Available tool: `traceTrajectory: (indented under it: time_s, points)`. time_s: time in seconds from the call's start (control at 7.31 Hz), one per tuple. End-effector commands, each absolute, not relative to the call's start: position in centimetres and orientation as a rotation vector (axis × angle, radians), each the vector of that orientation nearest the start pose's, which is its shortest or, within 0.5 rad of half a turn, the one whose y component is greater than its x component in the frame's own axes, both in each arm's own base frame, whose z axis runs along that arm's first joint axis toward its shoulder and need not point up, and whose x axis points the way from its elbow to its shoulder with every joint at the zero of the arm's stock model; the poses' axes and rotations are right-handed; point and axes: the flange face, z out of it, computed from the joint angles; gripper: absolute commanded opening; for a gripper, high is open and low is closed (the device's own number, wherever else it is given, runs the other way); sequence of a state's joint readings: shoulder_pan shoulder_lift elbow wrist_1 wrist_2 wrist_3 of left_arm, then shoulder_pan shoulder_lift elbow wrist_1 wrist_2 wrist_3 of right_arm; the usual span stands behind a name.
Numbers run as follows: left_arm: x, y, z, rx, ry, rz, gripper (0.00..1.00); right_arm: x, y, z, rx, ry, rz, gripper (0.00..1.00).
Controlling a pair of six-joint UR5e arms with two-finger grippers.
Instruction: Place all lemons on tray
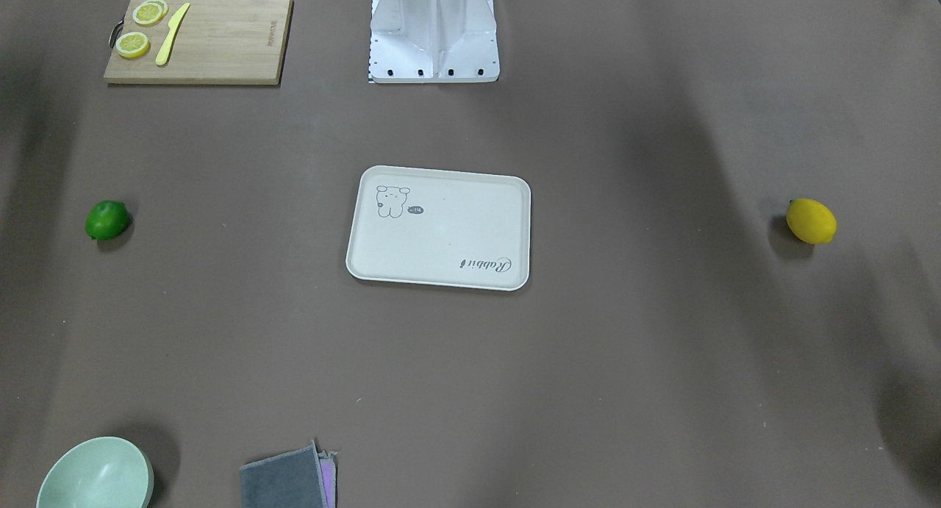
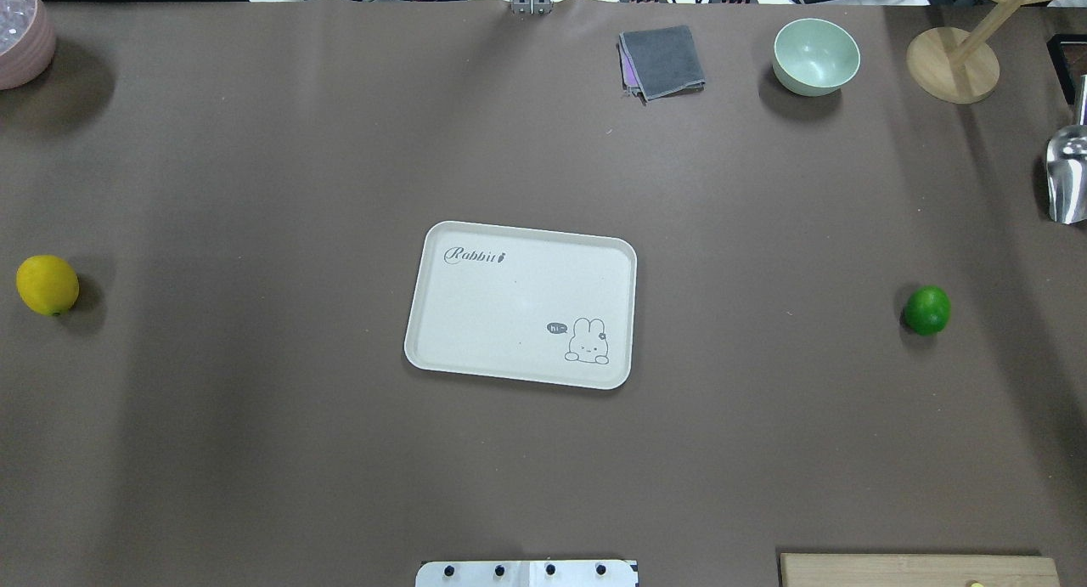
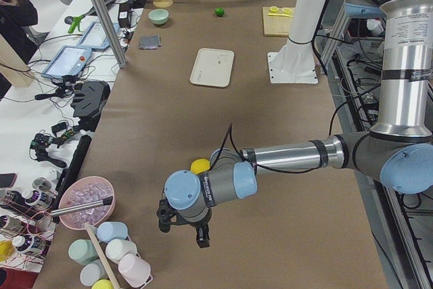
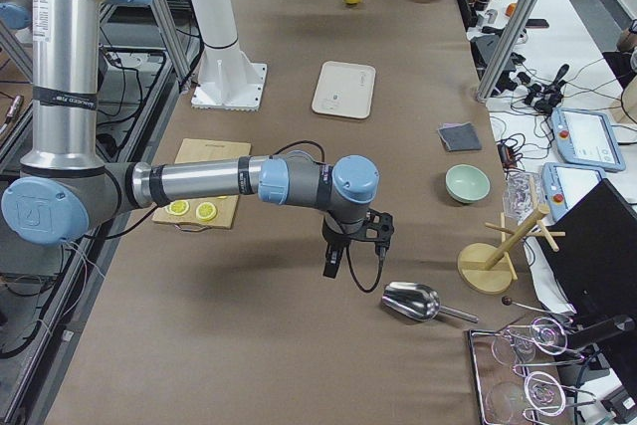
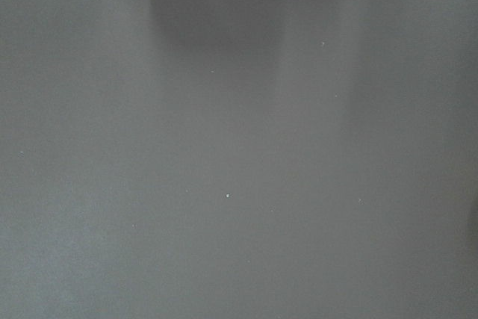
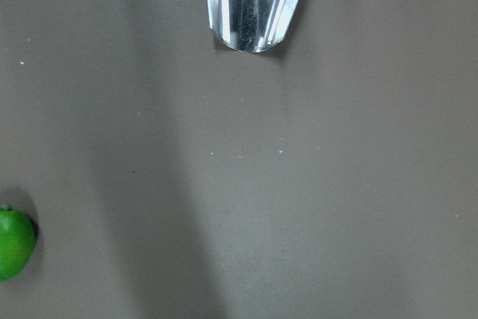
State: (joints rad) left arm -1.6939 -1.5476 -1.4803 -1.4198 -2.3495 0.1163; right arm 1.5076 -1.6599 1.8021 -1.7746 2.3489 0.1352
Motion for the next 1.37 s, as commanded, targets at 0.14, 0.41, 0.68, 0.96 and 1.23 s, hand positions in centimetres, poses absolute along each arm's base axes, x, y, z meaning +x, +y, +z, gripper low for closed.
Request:
traceTrajectory:
  time_s: [0.14, 0.41, 0.68, 0.96, 1.23]
  points:
    - [-10.1, -48.8, 69.2, -0.128, 0.797, -0.069, 0.98, -3.5, -47.9, 57.0, -0.158, -0.801, 0.027, 0.99]
    - [-5.9, -50.7, 67.2, -0.165, 0.800, -0.102, 0.97, -8.5, -49.8, 54.0, -0.169, -0.800, -0.012, 0.99]
    - [0.0, -51.5, 64.0, -0.161, 0.791, -0.097, 0.98, -14.3, -51.0, 51.3, -0.189, -0.795, -0.055, 0.99]
    - [5.7, -49.1, 65.2, -0.153, 0.794, -0.144, 0.98, -17.9, -50.3, 52.1, -0.224, -0.782, -0.107, 0.96]
    - [9.8, -48.1, 66.6, -0.151, 0.820, -0.232, 0.97, -20.7, -50.7, 54.4, -0.231, -0.784, -0.151, 0.96]
